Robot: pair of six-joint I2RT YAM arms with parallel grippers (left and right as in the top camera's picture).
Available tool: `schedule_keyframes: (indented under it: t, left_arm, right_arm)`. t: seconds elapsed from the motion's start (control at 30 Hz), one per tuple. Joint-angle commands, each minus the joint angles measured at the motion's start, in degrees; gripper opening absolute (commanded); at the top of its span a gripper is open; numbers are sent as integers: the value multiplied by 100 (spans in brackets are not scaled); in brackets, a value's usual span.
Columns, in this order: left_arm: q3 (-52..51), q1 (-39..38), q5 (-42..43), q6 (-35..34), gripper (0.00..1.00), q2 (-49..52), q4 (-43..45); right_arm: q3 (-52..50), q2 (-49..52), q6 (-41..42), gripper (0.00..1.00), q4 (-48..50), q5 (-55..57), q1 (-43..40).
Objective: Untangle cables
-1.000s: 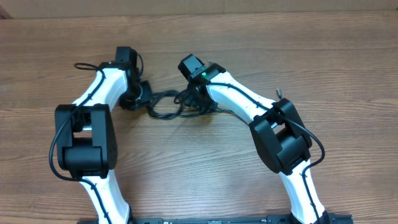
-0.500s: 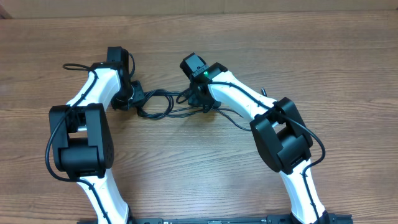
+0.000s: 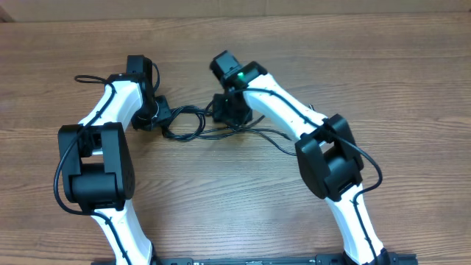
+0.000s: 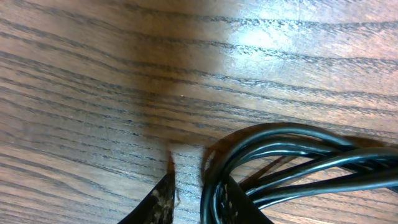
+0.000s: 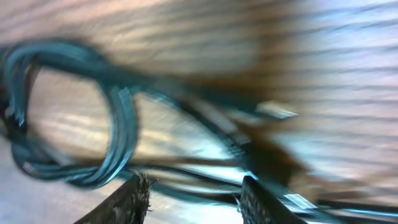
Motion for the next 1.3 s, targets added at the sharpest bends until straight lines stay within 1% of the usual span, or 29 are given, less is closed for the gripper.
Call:
schedule_keyframes:
  t: [0.0,0.1,0.2,0.37,0.47,0.57,0.63,0.77,0.9,1.07,1.27]
  left_arm:
    - [-378,31,-201,48,26,612,39]
    - [-378,31,-201,50,27,612,39]
    - [-380,31,-199,50,27,612,37]
    - [-378,31,-197,74,27,612,33]
    - [-380,28,-103,87,27,612,33]
    - [-380,13,175,251,24,612,7]
    - [-380,-24,267,328,21,612,-72]
    - [-378,-118,273,319,20,612,-304]
    - [-380,-330,544,302,29,612,-391]
    - [-378,-693,509,240,29,612,-367]
    - [-378,-855,-201,-208,28,612,-374]
  right_arm:
    - [107,31,7,48,184,-20,291]
    - [107,111,341,49,352,348,446]
    - [79,260,389,49,518,673,573]
    - [-83,496,586,49,798,1827,778]
    - [-85,658,586,50,938,1937,807]
    - [-87,754,782,48,940,2037,807]
    - [-87,824,890,45,811,2214,804]
    - [-87,850,992,43,389,2544,761]
    - [-85,881,1034,42,-179,2553,660]
    - [-85,1027,1032,43,-433,2638,638]
    - [-87,1215,1034,43,-531,2516,487]
